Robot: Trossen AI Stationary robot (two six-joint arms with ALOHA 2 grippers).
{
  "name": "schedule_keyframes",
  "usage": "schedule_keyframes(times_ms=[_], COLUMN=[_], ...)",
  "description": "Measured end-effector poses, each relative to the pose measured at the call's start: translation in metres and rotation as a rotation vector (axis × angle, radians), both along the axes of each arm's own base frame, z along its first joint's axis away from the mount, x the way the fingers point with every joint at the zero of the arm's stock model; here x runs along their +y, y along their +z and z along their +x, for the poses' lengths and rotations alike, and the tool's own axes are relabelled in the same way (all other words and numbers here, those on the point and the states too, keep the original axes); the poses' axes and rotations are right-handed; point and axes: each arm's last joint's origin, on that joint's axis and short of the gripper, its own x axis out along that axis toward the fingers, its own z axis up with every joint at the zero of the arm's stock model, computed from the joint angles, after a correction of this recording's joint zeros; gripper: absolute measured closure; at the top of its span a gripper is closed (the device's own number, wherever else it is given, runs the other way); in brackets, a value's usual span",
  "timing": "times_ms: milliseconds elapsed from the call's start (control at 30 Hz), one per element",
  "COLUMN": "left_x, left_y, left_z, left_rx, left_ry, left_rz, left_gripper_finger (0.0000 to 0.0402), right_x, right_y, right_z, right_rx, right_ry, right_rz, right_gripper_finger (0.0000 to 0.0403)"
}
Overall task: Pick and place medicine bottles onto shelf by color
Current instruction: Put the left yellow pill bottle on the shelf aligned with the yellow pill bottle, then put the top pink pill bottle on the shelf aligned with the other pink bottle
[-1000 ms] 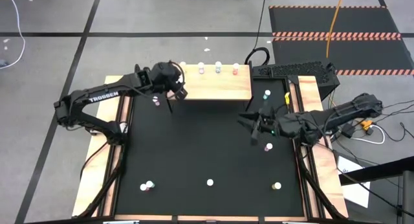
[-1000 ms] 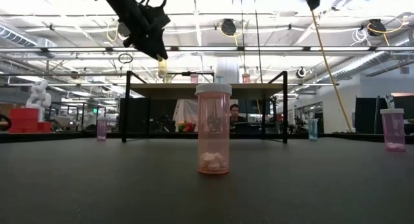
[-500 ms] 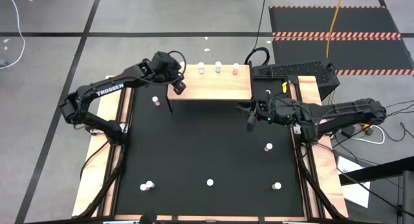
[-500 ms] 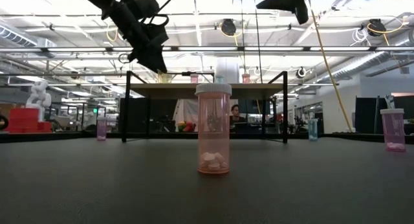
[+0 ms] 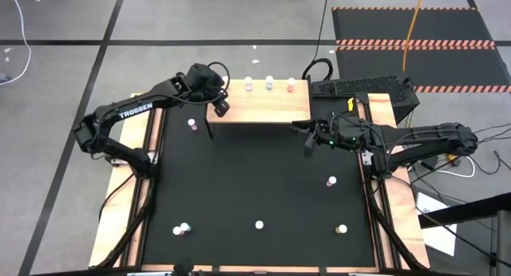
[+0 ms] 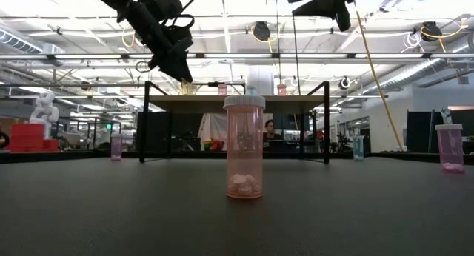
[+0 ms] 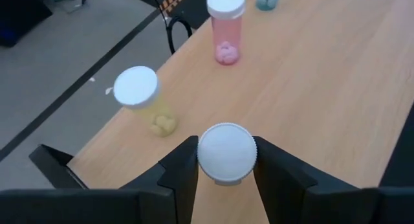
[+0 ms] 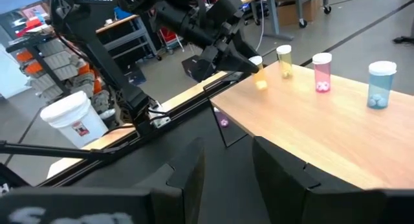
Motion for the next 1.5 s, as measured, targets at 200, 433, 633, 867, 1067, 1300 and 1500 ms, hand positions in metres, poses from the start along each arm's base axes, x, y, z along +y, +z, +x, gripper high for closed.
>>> schedule_keyframes(times_ms=[200,433,633,867,1067,1300,1500], left_x=[0.003,0.004,0.003,0.004,0.005,0.005,-0.005], left_y=[-0.010,-0.017,-0.016,-0.016,-0.016,-0.011,0.036], left_z=[0.004,0.011,0.012,0.012,0.012,0.013,0.009], left_rx=[0.035,0.047,0.038,0.045,0.045,0.033,-0.011], left_ry=[0.002,-0.005,-0.009,0.009,0.017,0.028,-0.002], left_rz=[-0.025,-0.037,-0.031,-0.017,-0.009,-0.018,0.031], left_gripper_finger=[0.0261,0.0261,0.0261,0.0257,0.0206,0.0122,0.0074], right_x=[0.000,0.003,0.005,0.005,0.006,0.006,0.006], right_y=[0.000,0.000,0.000,0.000,0.000,0.000,0.000], right_z=[0.000,0.000,0.000,0.000,0.000,0.000,0.000], right_rx=[-0.009,-0.018,-0.019,-0.024,-0.024,-0.024,-0.023], right_ry=[-0.005,0.003,0.013,0.010,0.027,0.035,0.036], right_rz=[0.021,0.044,0.048,0.062,0.067,0.069,0.068], right_gripper_finger=[0.0280,0.0280,0.0280,0.0280,0.0280,0.0280,0.0280])
